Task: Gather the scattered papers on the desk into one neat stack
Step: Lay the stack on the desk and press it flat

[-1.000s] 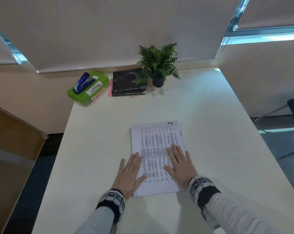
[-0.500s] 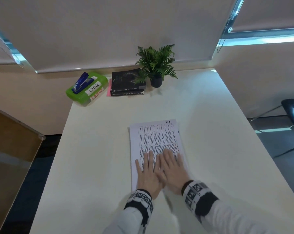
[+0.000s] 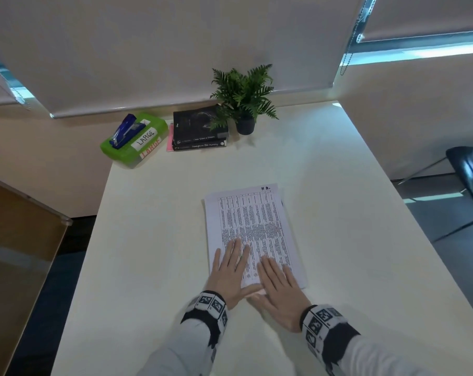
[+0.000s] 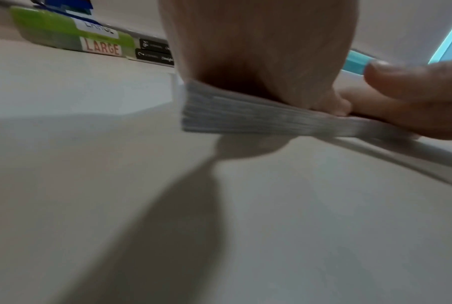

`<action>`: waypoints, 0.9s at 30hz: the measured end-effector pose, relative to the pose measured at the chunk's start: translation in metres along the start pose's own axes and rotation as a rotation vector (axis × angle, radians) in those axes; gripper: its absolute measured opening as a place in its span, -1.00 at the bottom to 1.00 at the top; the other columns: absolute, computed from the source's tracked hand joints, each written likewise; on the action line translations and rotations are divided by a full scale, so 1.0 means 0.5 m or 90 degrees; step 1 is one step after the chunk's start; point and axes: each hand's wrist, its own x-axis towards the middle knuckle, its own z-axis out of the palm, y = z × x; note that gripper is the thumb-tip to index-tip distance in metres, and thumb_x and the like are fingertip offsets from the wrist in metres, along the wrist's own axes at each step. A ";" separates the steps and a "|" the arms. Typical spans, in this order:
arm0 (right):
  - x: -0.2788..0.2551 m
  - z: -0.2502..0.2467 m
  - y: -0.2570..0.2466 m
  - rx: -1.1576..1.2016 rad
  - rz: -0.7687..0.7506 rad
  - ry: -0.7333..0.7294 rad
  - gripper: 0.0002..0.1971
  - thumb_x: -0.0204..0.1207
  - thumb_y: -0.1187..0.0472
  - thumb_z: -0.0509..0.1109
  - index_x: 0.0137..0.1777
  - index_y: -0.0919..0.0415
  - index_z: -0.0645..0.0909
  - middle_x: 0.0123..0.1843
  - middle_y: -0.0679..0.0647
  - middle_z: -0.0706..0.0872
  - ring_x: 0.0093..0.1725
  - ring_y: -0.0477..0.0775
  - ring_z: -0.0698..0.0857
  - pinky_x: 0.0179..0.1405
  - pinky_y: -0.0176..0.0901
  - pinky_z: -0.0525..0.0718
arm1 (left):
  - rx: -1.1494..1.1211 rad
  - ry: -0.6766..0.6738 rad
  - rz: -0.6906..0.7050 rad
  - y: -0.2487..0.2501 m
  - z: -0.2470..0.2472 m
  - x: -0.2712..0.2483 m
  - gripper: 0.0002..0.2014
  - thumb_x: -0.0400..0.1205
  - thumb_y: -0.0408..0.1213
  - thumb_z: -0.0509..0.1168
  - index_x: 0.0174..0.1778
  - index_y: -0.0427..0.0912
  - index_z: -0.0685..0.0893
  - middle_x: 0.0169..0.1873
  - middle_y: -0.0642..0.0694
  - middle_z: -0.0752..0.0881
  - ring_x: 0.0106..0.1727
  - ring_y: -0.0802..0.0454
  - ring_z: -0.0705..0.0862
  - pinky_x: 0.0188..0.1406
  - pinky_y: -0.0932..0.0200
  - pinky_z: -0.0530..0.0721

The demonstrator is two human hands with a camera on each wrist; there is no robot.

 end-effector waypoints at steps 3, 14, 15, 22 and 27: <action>-0.004 0.023 0.022 -0.041 -0.036 0.055 -0.31 0.66 -0.22 -0.15 0.57 0.27 0.29 0.65 0.15 0.07 0.62 0.11 0.06 0.47 0.08 0.08 | -0.006 -0.005 0.019 -0.034 -0.009 -0.024 -0.06 0.50 0.49 -0.12 0.65 -0.13 0.10 0.65 -0.15 -0.05 0.64 -0.10 -0.03 0.50 -0.15 -0.09; -0.042 0.032 0.114 -0.137 -0.065 0.145 -0.30 0.64 -0.24 -0.11 0.63 0.23 0.13 0.70 0.14 -0.10 0.62 0.10 0.02 0.49 0.13 -0.05 | 0.042 -0.097 0.049 -0.119 -0.017 -0.078 -0.10 0.50 0.49 -0.11 0.64 -0.04 0.14 0.67 -0.09 0.01 0.64 -0.03 0.04 0.47 -0.15 -0.09; -0.047 0.030 0.120 -0.148 -0.065 0.144 -0.30 0.64 -0.25 -0.10 0.63 0.22 0.16 0.70 0.14 -0.09 0.62 0.10 0.02 0.48 0.14 -0.06 | 0.047 -0.106 0.050 -0.123 -0.022 -0.081 -0.11 0.50 0.49 -0.11 0.64 -0.03 0.16 0.67 -0.08 -0.02 0.63 -0.01 0.02 0.47 -0.14 -0.08; -0.065 0.031 0.147 -0.214 -0.059 0.156 -0.28 0.61 -0.29 -0.06 0.63 0.16 0.15 0.70 0.08 -0.03 0.67 0.06 -0.10 0.45 0.22 -0.07 | 0.094 -0.186 0.038 -0.128 -0.040 -0.091 -0.13 0.51 0.48 -0.19 0.63 -0.01 0.15 0.68 -0.09 -0.10 0.68 0.02 -0.16 0.46 -0.14 -0.10; -0.065 0.022 0.130 -0.246 -0.018 0.149 -0.30 0.62 -0.27 -0.13 0.65 0.12 0.02 0.71 0.05 -0.06 0.68 0.02 -0.19 0.42 0.24 -0.11 | 0.000 -0.134 0.072 -0.123 -0.063 -0.094 -0.14 0.32 0.56 -0.37 0.45 0.31 -0.58 0.45 0.23 -0.67 0.46 0.32 -0.64 0.53 -0.14 -0.32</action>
